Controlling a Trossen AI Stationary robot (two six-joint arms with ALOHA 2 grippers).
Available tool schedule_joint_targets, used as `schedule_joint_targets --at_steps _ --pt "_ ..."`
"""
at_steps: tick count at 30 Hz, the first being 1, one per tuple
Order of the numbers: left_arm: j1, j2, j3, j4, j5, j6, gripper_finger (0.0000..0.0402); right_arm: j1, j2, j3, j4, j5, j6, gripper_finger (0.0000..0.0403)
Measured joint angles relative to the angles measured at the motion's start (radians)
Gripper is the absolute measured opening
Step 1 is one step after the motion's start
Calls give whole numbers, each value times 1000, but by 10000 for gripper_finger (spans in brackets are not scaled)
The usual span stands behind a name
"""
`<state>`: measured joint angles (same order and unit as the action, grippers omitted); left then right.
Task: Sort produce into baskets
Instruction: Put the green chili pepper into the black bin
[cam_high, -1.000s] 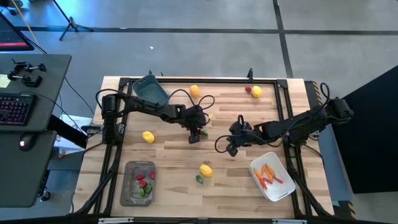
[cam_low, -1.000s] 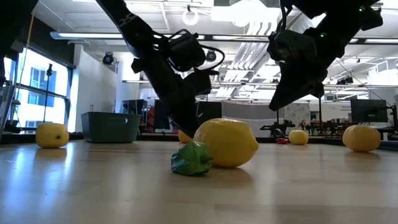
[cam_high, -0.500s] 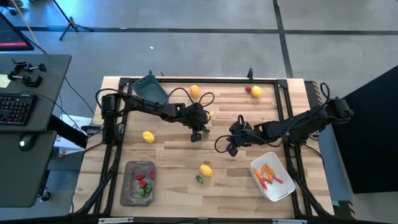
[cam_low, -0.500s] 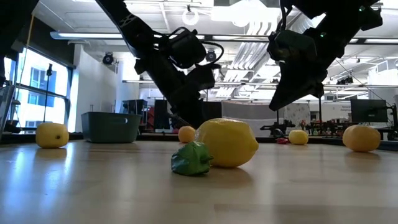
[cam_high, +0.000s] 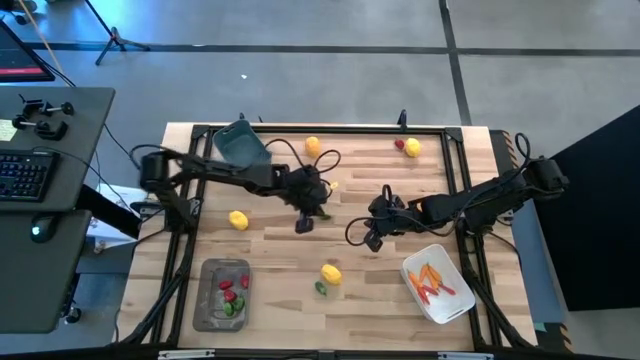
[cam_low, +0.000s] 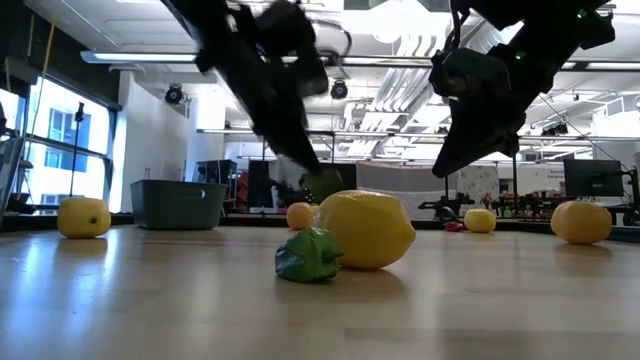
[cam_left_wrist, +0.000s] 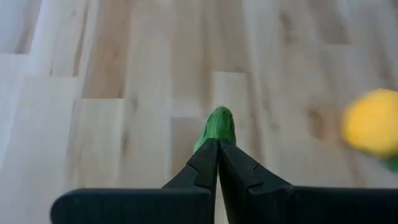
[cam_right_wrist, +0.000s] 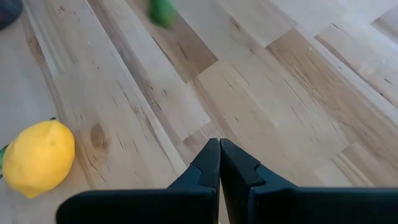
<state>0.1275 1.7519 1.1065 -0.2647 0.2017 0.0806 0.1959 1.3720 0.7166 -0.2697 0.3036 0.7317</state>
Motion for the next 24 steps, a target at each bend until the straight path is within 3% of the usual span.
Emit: schedule_joint_targets --at_steps 7,12,18,24 --pt "-124 -215 0 -234 -1 -3 0 0 0 0 21 0 -7 0" --pt "-286 -356 0 -401 -5 -133 0 0 0 0 66 0 -7 0" --pt "-582 -469 0 -533 -121 -486 0 1 0 0 162 0 2 0" --pt "-892 -466 0 -580 -260 -940 0 1 0 0 211 0 1 0"
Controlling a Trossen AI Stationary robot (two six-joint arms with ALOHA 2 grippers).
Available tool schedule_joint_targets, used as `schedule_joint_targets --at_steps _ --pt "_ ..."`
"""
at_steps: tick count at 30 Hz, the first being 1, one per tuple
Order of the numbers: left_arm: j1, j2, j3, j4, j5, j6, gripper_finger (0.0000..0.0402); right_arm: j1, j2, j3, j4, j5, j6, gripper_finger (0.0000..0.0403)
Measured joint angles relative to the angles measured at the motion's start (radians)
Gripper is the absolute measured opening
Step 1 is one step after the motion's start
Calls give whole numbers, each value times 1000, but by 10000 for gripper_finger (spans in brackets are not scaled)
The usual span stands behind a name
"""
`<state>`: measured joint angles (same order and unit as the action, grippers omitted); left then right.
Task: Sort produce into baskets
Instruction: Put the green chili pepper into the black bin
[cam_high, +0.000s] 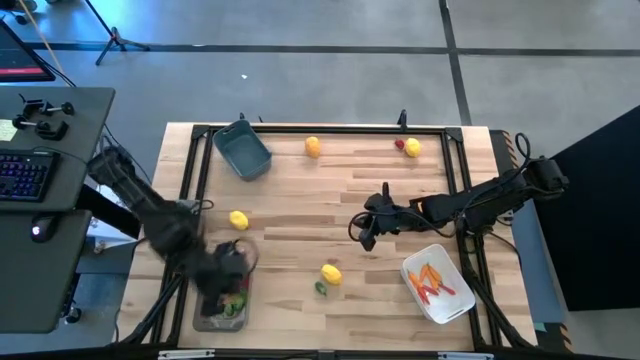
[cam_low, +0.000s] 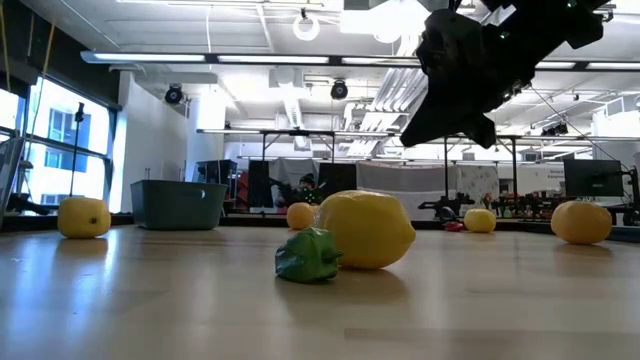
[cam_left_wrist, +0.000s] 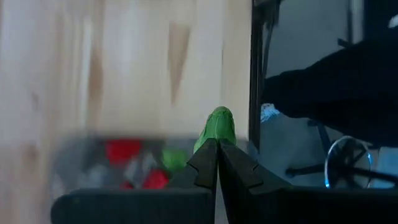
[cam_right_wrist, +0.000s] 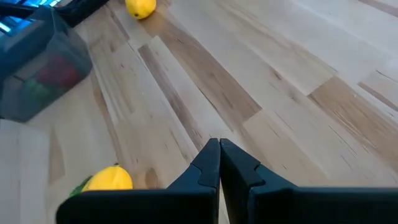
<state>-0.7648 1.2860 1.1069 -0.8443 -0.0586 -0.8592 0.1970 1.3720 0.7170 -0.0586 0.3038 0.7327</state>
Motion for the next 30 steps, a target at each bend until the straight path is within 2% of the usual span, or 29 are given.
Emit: schedule_joint_targets --at_steps 4,8,12,16,22,27,30 --pt "-152 30 -33 -23 -98 -327 0 0 0 0 16 2 8 0" --pt "-250 56 -105 -26 -179 -646 0 0 0 0 29 3 28 0" --pt "-279 60 -193 -22 -243 -823 0 0 0 0 33 3 30 0" --pt "-258 60 -275 -11 -266 -872 0 0 0 0 36 6 52 0" --pt "-199 60 -371 127 -264 -802 0 0 0 0 35 35 53 0" --pt "-145 60 -398 164 -227 -781 5 -12 0 0 40 31 53 0" --pt "-123 60 -393 172 -182 -727 22 -41 0 9 37 3 47 0"
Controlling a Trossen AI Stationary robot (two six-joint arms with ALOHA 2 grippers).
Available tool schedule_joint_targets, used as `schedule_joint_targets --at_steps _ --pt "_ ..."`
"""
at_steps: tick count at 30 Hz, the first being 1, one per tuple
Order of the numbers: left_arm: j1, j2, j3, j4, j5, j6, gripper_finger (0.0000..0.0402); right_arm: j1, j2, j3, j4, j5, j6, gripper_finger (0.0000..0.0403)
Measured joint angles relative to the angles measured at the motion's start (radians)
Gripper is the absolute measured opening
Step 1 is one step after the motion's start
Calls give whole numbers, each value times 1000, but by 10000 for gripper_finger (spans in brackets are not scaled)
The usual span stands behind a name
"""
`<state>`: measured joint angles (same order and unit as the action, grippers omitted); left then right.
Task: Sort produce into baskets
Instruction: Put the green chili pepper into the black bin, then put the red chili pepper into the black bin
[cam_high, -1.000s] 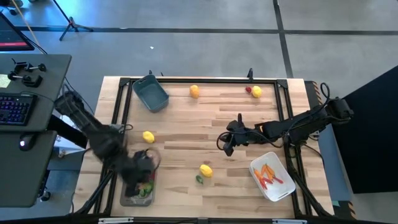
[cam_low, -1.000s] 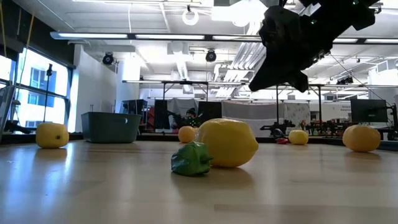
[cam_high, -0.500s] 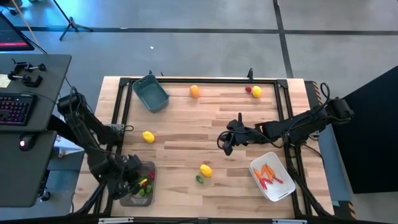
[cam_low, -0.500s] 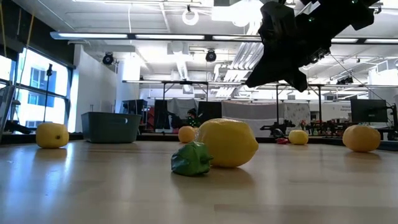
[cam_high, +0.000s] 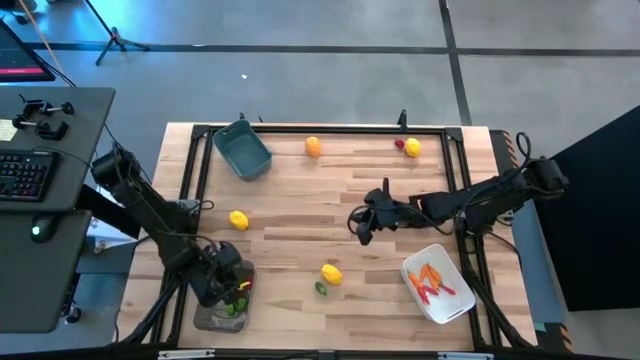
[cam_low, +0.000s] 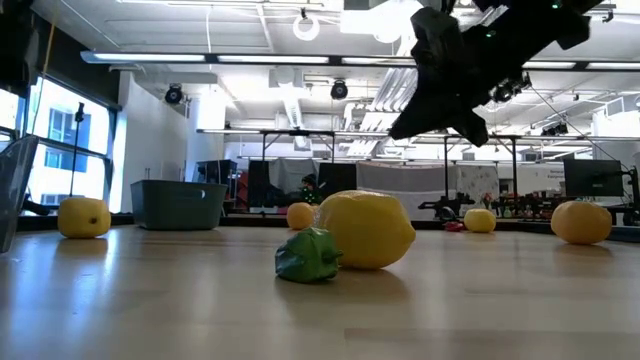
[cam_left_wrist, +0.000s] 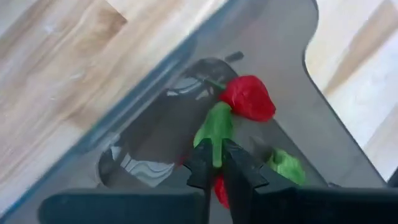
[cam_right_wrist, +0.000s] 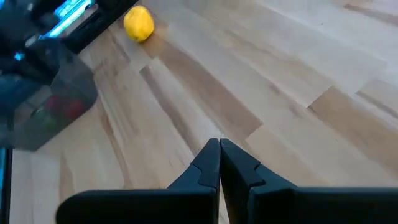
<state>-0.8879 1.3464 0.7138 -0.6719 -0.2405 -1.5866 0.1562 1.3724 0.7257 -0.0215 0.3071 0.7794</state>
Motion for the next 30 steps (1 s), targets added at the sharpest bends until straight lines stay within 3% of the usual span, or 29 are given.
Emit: schedule_joint_targets --at_steps 6,13,16,22,30 --pt "18 -6 66 -4 25 38 79 -137 0 98 -115 -78 -119 10" --pt "10 -39 188 -15 -18 74 114 -438 7 334 -576 -100 -217 100" --pt "13 -60 226 -15 -92 72 98 -597 33 404 -726 -80 -313 139" --pt "77 -122 224 -8 -185 84 21 -870 127 423 -776 -151 -562 175" --pt "216 -299 117 202 -215 334 1 -1007 303 423 -754 -172 -841 177"
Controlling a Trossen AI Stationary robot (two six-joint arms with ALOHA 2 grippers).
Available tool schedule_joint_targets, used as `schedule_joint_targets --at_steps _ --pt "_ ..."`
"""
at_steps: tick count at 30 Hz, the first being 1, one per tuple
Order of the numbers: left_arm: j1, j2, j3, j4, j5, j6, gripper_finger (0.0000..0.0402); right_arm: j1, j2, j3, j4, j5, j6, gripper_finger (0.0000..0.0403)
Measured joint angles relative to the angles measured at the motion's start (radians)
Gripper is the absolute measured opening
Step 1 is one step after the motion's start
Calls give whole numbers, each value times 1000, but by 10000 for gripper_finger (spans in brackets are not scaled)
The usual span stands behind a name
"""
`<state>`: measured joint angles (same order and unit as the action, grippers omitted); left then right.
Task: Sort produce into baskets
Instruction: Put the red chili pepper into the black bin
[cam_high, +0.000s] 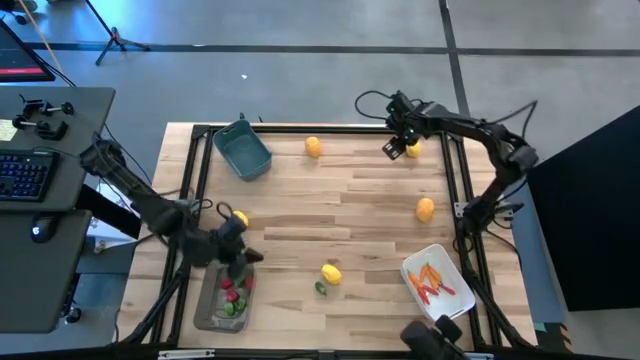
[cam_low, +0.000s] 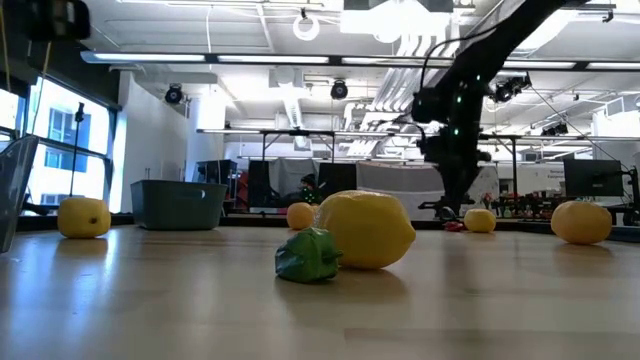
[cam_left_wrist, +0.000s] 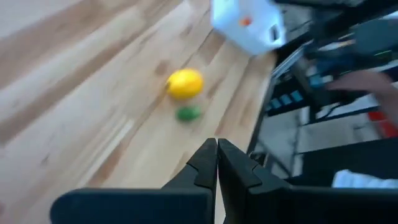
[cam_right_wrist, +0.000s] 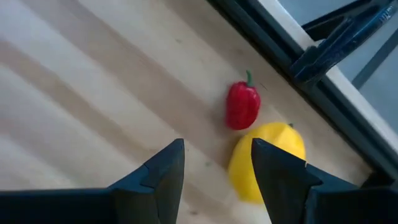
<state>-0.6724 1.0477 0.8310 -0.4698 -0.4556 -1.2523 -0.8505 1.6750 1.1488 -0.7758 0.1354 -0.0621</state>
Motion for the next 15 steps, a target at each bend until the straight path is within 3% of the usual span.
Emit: schedule_joint_targets --at_steps 6,15 --pt "118 -161 -146 185 83 142 0 -27 94 -1 89 59 -70 177" --pt "227 -292 -231 196 186 203 0 -29 175 -1 137 97 -73 176"
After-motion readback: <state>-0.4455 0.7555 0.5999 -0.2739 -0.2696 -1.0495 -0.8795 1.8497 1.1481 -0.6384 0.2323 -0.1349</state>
